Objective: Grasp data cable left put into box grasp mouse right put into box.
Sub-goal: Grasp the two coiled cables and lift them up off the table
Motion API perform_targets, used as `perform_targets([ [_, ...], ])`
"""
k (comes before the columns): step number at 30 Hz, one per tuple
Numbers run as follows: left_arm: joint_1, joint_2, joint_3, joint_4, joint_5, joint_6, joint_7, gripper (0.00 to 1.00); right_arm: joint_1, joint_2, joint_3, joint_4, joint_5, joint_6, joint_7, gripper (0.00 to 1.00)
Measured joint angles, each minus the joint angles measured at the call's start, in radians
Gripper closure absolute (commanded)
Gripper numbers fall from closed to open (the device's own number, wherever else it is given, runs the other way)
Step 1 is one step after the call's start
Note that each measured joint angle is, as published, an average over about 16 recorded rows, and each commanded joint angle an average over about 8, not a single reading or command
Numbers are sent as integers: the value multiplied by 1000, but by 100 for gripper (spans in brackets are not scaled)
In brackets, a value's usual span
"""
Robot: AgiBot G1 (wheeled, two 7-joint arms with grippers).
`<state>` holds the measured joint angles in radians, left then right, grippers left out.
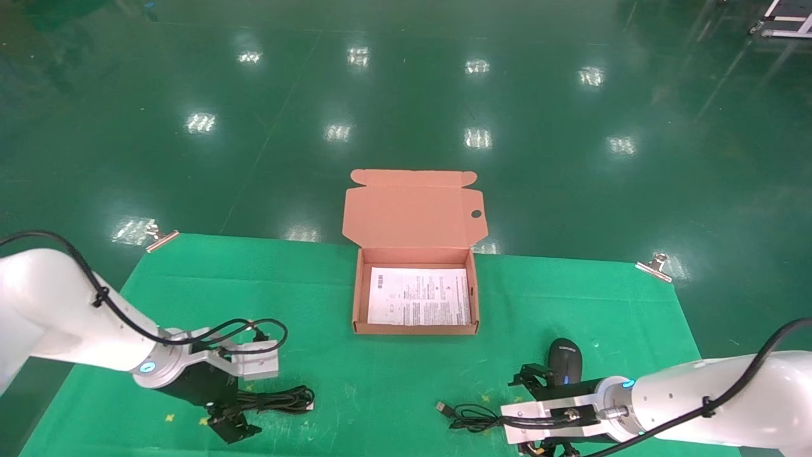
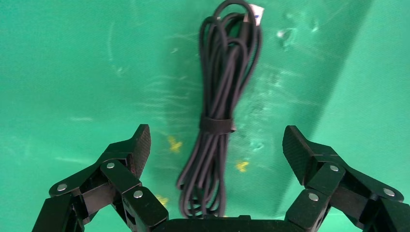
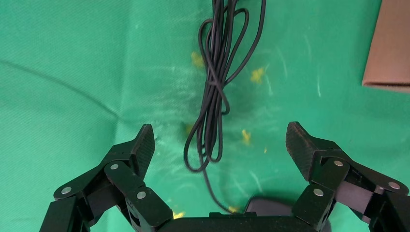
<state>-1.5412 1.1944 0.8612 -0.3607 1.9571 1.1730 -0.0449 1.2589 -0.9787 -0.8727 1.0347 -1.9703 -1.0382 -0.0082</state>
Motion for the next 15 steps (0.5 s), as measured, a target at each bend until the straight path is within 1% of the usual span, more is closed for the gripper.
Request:
perform_targets([
  [1, -3, 4, 0, 12, 1, -6, 8, 12, 0, -5, -1, -8, 0, 5, -7, 7],
  [7, -15, 19, 2, 66, 5, -32, 44, 87, -2, -27, -4, -43, 2, 26, -34, 82],
  [8, -16, 20, 2, 72, 6, -35, 48, 96, -3, -29, -4, -46, 2, 28, -36, 95],
  [9, -17, 21, 2, 76, 6, -37, 51, 100, -3, -31, -4, -49, 2, 30, -39, 100],
  [15, -20, 24, 2, 89, 6, -44, 59, 100, -4, -34, -4, -55, 1, 38, -42, 100],
])
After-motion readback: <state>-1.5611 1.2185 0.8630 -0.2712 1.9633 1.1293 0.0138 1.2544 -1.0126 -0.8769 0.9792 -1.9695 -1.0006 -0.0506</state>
